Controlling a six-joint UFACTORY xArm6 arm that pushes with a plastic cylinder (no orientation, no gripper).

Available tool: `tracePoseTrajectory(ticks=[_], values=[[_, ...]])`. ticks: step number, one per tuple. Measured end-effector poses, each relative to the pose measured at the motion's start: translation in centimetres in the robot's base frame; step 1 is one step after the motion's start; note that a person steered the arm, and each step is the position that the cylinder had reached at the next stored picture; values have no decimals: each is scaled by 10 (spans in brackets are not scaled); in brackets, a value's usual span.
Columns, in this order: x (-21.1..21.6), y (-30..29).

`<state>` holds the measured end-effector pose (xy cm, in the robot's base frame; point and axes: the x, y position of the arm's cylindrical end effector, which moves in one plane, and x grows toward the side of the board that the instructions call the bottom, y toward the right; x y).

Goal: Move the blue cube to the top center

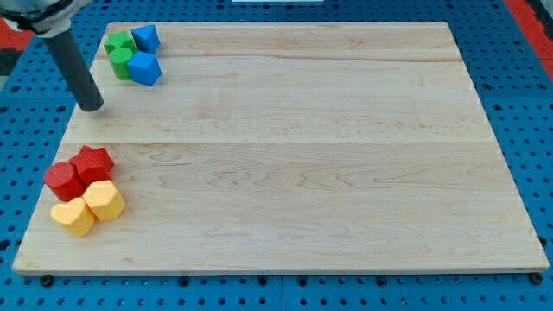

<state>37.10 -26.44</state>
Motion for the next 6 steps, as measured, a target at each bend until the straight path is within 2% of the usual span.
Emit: tracePoseTrajectory(ticks=[2,4,5,6], values=[[-51,7],[-87,96],[-87,142],[-80,144]])
